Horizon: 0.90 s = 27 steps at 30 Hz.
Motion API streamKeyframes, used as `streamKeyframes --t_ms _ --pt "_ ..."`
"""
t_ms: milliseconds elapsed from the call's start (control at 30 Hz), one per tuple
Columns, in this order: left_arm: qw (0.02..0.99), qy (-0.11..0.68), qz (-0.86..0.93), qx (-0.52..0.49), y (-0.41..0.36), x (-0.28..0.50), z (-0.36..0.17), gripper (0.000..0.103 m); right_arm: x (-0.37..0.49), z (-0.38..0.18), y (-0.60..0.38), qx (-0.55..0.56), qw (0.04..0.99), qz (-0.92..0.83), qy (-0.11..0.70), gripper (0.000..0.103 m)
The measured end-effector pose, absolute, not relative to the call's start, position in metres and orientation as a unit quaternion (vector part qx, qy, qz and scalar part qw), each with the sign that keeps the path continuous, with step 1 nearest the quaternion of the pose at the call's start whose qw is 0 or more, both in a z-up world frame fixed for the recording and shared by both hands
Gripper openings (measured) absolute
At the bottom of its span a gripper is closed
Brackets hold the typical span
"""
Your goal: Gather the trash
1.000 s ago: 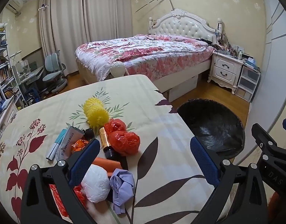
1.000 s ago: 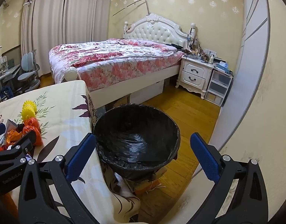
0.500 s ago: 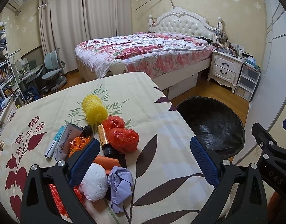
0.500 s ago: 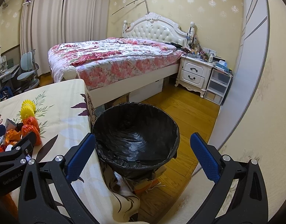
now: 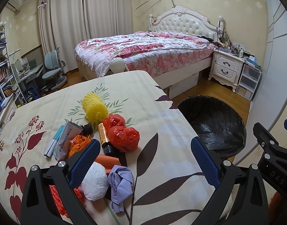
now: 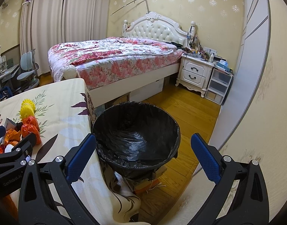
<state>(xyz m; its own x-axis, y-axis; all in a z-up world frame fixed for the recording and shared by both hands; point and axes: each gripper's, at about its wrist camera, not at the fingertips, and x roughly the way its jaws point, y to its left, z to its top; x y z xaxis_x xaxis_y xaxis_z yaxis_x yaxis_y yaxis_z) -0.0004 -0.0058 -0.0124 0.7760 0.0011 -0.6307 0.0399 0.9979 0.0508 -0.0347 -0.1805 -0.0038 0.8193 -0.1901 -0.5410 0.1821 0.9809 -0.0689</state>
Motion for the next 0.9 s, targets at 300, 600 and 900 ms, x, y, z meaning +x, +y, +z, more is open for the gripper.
streamKeyframes --t_ms 300,600,900 --pt "0.941 0.336 -0.011 0.03 -0.005 -0.001 -0.016 0.097 -0.035 -0.005 -0.18 -0.007 0.953 -0.098 0.285 0.099" --pt "0.94 0.34 -0.011 0.03 -0.002 -0.004 -0.023 0.097 -0.035 -0.006 -0.18 -0.007 0.953 -0.097 0.287 0.099" --pt "0.939 0.341 -0.011 0.028 -0.001 -0.006 -0.024 0.097 -0.036 -0.019 -0.173 -0.009 0.952 -0.093 0.292 0.099"
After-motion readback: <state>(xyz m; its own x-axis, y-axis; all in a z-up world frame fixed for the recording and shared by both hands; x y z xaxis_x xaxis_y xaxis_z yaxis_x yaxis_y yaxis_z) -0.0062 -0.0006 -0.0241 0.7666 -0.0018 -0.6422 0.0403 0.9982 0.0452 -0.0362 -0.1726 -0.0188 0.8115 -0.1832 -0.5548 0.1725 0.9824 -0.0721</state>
